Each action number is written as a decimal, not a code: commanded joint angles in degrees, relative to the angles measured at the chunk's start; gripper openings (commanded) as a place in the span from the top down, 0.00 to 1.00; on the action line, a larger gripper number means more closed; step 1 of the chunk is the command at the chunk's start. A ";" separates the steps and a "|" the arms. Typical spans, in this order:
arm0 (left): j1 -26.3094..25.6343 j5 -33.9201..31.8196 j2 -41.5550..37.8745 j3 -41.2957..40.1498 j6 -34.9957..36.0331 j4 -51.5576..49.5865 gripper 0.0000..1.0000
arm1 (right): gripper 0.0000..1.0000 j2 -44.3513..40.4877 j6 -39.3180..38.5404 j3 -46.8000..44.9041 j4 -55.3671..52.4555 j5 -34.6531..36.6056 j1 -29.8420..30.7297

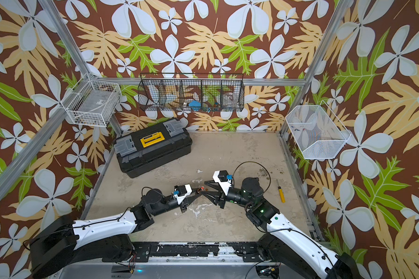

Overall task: Open the lipstick cap
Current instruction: Place the lipstick at the center of the board.

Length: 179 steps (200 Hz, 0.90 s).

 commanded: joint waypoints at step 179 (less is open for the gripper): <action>0.01 0.80 -0.09 0.72 1.53 -0.41 0.85 | 0.82 4.37 1.41 2.63 -2.36 -2.46 0.93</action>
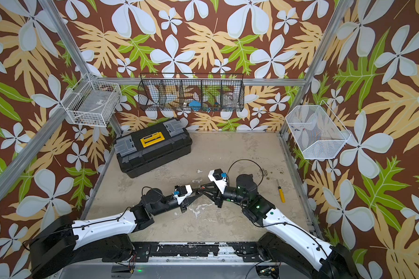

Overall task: Open the lipstick cap
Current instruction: Place the lipstick at the center of the board.

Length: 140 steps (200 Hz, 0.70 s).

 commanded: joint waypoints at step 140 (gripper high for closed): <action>0.05 1.14 1.18 0.99 -0.26 -0.73 0.55 | 0.80 -1.30 -0.81 0.93 -3.35 1.82 0.08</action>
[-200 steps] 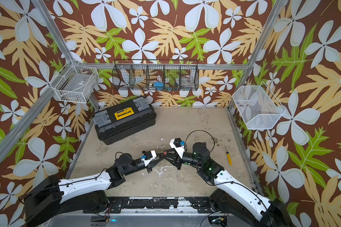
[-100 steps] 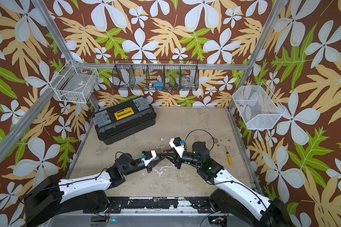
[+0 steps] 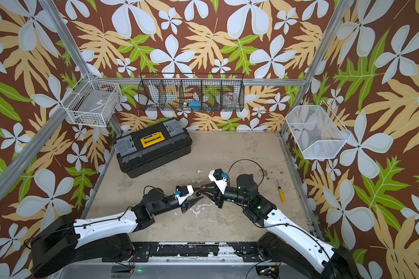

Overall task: Open the lipstick cap
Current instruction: Place the lipstick at the center of the board.

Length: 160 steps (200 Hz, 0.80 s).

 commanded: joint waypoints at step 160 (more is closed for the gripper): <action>0.04 -6.63 -15.50 -7.12 -4.64 -4.89 0.40 | 0.78 -3.17 0.61 -8.68 -1.96 16.08 0.28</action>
